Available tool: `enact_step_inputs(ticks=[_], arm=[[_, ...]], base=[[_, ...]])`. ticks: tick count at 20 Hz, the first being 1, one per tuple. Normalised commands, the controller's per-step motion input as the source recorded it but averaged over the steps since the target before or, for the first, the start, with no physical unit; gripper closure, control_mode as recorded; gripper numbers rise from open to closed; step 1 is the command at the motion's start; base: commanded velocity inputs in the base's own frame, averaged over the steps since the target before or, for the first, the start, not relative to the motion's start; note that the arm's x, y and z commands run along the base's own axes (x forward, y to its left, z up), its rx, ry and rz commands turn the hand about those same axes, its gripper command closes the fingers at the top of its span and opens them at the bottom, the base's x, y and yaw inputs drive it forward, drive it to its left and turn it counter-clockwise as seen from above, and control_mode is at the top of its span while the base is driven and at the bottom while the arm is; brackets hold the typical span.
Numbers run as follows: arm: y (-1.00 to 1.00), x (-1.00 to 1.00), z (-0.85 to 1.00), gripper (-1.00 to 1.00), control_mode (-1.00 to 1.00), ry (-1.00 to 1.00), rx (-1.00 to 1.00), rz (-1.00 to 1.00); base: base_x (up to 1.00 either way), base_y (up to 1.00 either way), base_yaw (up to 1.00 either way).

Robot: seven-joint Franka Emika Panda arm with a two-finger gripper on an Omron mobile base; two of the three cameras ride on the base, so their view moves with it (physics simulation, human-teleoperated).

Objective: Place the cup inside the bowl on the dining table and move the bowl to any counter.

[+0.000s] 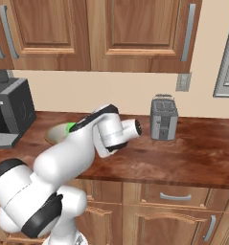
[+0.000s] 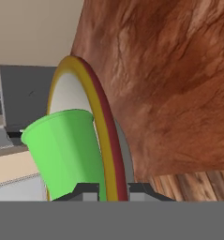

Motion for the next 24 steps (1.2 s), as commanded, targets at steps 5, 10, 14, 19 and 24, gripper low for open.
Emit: enact_step_inputs(ticks=[5,10,14,19,24], arm=[[0.02,0.05,-0.24,1.0,-1.0,0.0,0.0,-0.05],[0.02,0.06,-0.04,1.0,-1.0,0.0,-0.01,-0.04],[0.06,0.18,-0.02,1.0,-1.0,0.0,-0.02,-0.03],[0.14,0.31,-0.09,1.0,-1.0,0.0,-0.03,-0.02],[0.13,0.27,-0.14,1.0,-1.0,0.0,-0.03,-0.02]], base=[[0.0,0.0,0.0],[0.0,0.0,0.0],[0.0,0.0,0.0],[0.0,0.0,0.0],[0.0,0.0,0.0]])
